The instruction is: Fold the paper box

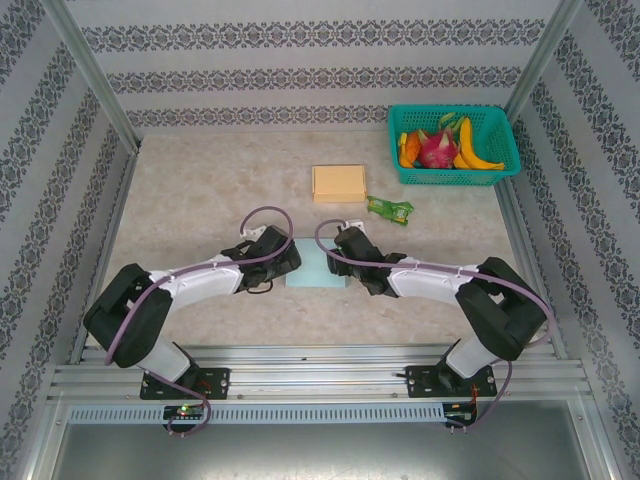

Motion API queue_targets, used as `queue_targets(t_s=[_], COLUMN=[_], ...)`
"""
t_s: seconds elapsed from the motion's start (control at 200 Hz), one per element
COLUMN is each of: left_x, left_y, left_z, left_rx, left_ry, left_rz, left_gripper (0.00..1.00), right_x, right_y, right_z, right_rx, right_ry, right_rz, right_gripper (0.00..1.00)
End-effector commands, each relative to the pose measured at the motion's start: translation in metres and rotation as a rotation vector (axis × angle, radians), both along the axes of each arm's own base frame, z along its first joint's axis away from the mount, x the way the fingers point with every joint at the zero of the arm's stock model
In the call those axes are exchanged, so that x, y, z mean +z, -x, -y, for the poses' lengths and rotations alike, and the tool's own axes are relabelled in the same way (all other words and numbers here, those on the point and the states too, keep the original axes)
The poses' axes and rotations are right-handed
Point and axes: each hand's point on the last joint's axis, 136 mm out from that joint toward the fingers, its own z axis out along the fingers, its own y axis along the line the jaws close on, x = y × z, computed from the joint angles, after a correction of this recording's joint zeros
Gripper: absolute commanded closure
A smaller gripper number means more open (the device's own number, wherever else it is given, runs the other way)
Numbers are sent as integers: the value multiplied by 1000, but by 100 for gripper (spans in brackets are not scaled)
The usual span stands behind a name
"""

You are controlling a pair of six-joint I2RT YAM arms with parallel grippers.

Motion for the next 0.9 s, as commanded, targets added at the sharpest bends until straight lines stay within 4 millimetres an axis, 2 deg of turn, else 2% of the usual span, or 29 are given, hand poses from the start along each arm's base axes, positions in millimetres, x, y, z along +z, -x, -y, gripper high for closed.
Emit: queue_targets(t_s=[0.0, 0.125, 0.36, 0.425, 0.52, 0.634, 0.804, 0.894], left_x=[8, 8, 20, 25, 27, 20, 7, 2], left_y=[3, 8, 10, 7, 6, 6, 6, 7], left_z=[5, 17, 33, 32, 23, 21, 40, 43], left_rx=[2, 16, 19, 37, 95, 131, 115, 122], left_ry=[44, 149, 175, 166, 127, 109, 159, 165], left_rz=[36, 32, 35, 48, 32, -1, -72, -102], left_gripper=[9, 6, 3, 0, 0, 0, 0, 0], right_x=[-15, -22, -24, -24, -23, -23, -24, -23], right_y=[2, 4, 9, 10, 11, 12, 14, 15], right_z=[1, 2, -9, -11, -13, -16, -16, -17], right_rx=[-25, -44, -29, -24, -20, -11, -8, -3], right_ry=[-10, -56, -83, -90, -105, -123, -135, -142], right_rz=[6, 16, 21, 23, 28, 27, 28, 27], right_gripper=[41, 42, 43, 43, 42, 42, 42, 42])
